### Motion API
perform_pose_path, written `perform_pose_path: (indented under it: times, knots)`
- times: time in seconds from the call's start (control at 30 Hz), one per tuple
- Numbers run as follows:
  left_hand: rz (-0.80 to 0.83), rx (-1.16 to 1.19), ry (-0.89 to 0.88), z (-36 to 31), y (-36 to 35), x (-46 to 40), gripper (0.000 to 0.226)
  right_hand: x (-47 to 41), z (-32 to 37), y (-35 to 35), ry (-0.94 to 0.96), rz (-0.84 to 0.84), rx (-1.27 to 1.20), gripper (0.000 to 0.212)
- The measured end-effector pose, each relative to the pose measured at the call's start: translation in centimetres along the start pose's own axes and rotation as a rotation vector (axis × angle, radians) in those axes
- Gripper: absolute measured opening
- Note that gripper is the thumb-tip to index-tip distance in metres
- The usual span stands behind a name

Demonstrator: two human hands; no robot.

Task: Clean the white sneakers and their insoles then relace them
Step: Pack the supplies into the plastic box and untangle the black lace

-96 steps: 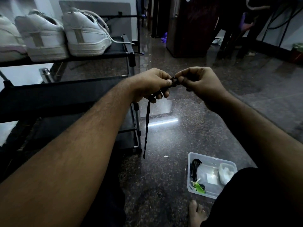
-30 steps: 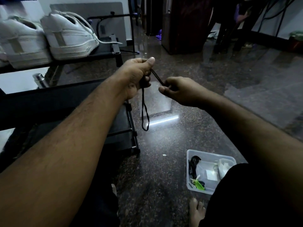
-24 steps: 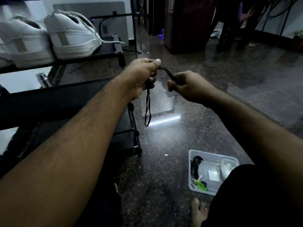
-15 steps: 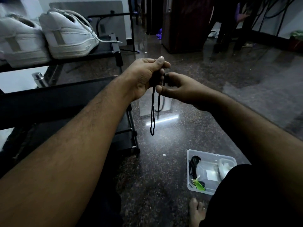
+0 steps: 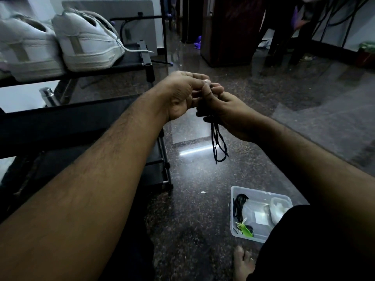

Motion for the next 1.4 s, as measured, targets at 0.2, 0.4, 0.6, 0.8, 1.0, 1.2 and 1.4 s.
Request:
perform_pose_path:
  times: [0.2,0.4,0.6,0.8,1.0,1.2,1.4]
  knots:
    - [-0.073,0.108,0.143,0.9,0.6,-0.2,0.015,0.3,-0.1,-0.8,-0.018,0.064,0.02,0.054]
    - [-0.113,0.165,0.147,0.9,0.9,-0.3,0.013,0.1,-0.3,-1.1,0.026,0.098,0.047,0.03]
    - [-0.228,0.165,0.081,-0.2,3.0,-0.8,0.028,-0.2,-0.7,-0.7,-0.001,0.125,0.046,0.031]
    - [-0.433,-0.409,0.056,-1.1,6.0,-0.6,0.012,-0.4,-1.7,1.0,-0.042,0.061,-0.018,0.035]
    - [-0.352,-1.326,0.021,-0.9,5.1,-0.5,0.026,-0.1,-1.2,1.4,0.008,0.025,0.63,0.025]
    - [0.212,-0.966,0.255,2.9,1.5,0.0,0.055,0.5,1.0,0.1,0.108,0.131,1.112,0.032]
    - [0.337,-0.877,0.278,4.6,1.7,-0.6,0.114,0.5,2.9,0.2,0.255,0.072,1.163,0.026]
Point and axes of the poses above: each hand's wrist, its own x-axis away from the middle knuckle, its own y-axis out of the back of the hand, z = x × y, the point moved 7 cm from there along -x, towards the middle knuckle, and after that the axes turned 14 degrees about x, right-handed, at the moved point
